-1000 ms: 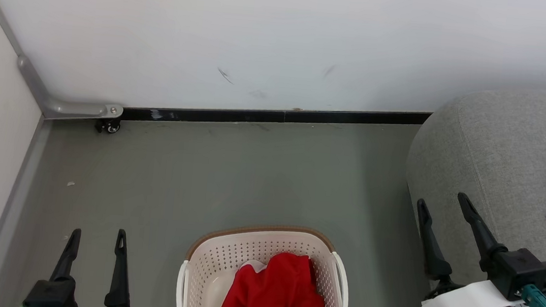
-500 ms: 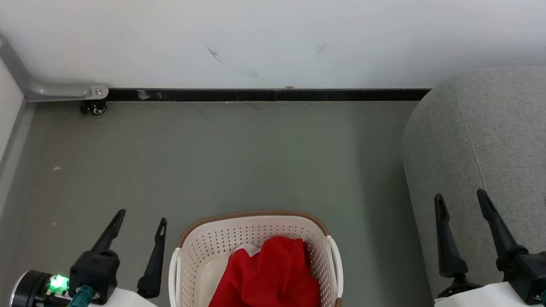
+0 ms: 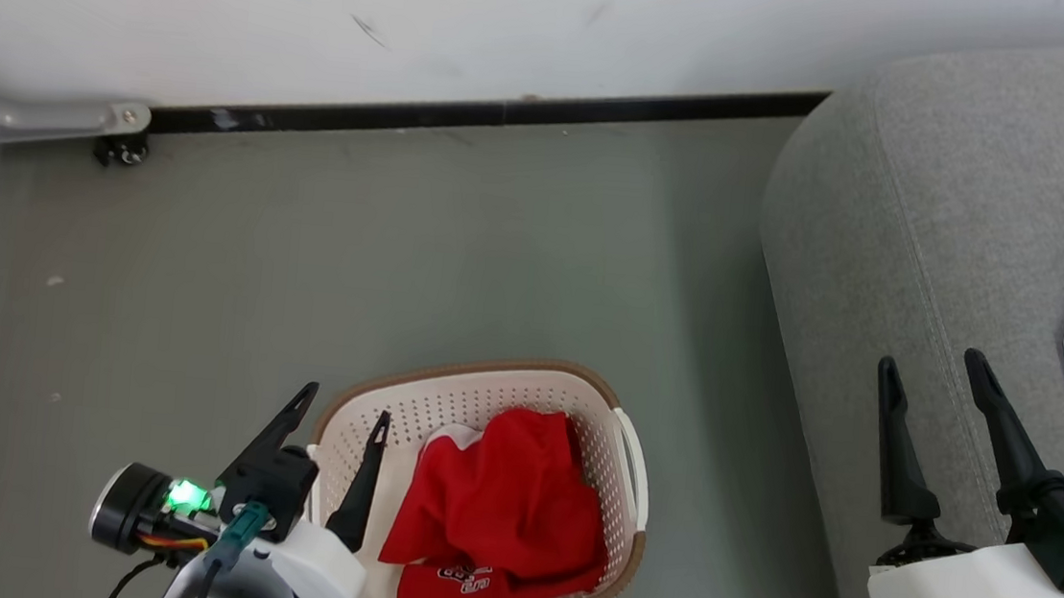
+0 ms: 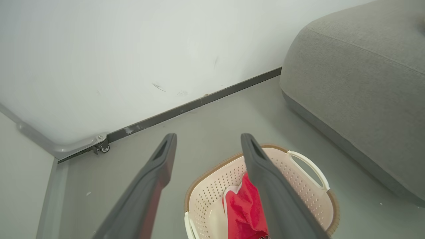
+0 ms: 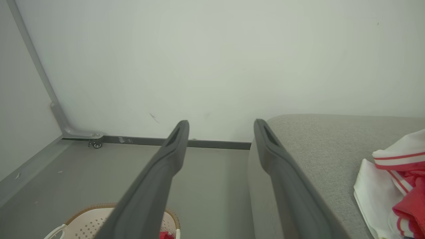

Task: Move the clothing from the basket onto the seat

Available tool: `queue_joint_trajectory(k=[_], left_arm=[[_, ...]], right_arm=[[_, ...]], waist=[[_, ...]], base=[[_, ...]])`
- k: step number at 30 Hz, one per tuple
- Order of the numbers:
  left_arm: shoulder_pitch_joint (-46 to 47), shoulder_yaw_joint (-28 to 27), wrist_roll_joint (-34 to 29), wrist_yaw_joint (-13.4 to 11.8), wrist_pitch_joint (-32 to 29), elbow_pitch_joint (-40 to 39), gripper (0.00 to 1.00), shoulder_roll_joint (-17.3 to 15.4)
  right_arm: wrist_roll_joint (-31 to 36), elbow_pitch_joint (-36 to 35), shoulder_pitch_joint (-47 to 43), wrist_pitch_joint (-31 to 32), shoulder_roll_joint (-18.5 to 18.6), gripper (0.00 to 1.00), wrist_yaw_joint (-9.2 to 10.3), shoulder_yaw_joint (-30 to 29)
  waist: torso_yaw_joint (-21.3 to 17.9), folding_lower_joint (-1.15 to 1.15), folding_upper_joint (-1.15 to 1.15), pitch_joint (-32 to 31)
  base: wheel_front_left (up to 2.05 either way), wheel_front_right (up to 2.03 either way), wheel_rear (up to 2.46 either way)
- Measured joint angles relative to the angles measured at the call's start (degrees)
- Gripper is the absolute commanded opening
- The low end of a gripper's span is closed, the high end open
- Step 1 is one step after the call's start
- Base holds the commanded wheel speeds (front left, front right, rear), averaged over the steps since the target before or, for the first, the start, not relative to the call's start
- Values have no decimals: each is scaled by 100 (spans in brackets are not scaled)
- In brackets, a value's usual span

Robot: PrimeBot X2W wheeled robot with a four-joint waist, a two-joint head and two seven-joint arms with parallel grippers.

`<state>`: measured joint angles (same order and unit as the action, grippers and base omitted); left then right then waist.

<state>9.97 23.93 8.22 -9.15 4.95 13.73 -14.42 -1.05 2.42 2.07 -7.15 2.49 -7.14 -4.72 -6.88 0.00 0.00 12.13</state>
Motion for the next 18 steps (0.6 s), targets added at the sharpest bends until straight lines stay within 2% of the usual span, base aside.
queue_joint_trajectory(k=[13, 18], left_arm=[[597, 226, -207, 214, -92, 754, 100, 57], [775, 334, -330, 219, -120, 1044, 100, 112]], right_arm=[[-194, -185, 69, -101, -5, 100, 0, 10], [-271, -213, 247, -126, -7, 100, 0, 49]], waist=[[-346, 0, 0, 666], [-483, 0, 0, 932]], base=[[0, 0, 0], [0, 0, 0]])
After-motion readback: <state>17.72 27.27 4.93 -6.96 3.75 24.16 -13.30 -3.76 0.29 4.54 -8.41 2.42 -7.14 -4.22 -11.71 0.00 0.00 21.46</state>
